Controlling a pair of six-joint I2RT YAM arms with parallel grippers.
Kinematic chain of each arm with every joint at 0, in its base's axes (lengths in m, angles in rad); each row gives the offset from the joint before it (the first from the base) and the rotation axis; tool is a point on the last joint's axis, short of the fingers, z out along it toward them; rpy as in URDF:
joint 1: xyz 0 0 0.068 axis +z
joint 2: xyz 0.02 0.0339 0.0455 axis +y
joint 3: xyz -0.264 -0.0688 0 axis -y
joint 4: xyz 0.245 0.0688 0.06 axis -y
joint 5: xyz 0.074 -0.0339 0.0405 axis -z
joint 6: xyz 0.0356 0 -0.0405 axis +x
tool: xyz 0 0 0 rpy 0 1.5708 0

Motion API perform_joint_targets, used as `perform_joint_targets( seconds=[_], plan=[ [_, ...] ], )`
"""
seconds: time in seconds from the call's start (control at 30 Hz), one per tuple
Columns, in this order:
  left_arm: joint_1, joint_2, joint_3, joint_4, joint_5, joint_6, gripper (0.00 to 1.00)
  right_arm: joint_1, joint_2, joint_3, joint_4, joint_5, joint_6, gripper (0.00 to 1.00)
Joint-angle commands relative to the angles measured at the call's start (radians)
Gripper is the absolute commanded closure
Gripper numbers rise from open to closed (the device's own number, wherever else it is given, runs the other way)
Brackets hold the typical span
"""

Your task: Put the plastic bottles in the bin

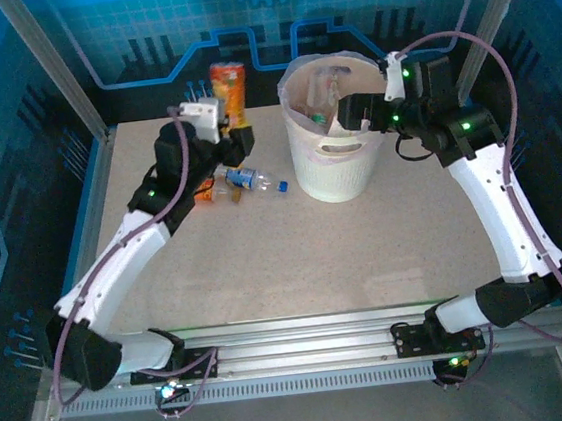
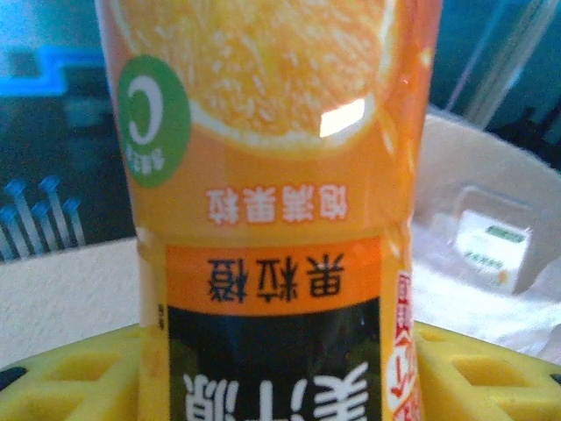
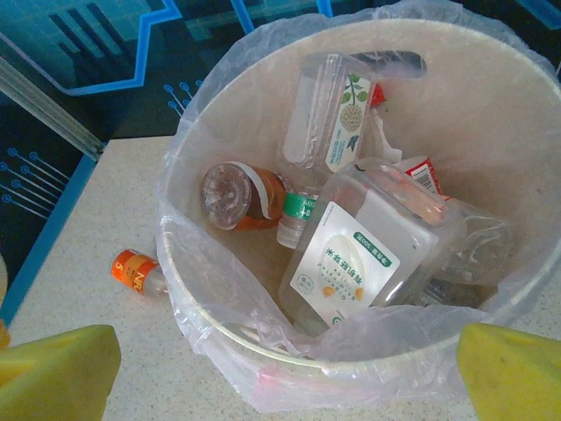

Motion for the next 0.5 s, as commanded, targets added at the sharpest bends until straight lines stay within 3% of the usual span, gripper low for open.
perform_joint_targets(
  seconds=[0.0,0.13,0.3,0.47],
  plan=[
    [-0.03,0.092,0.142,0.086,0.105,0.117,0.4,0.009,-0.041,-0.015,0.041,0.036,0.023,0.0],
    [-0.062,0.216,0.29,0.085,0.176,0.159,0.4,-0.002,-0.057,-0.019,0.08,0.021,0.042,0.0],
    [-0.106,0.314,0.416,0.063,0.229,0.201,0.42,-0.069,-0.063,-0.049,0.282,-0.301,0.109,0.0],
    [-0.14,0.343,0.454,0.045,0.267,0.22,0.42,-0.053,-0.005,0.0,0.4,-0.44,0.128,0.0]
  ],
)
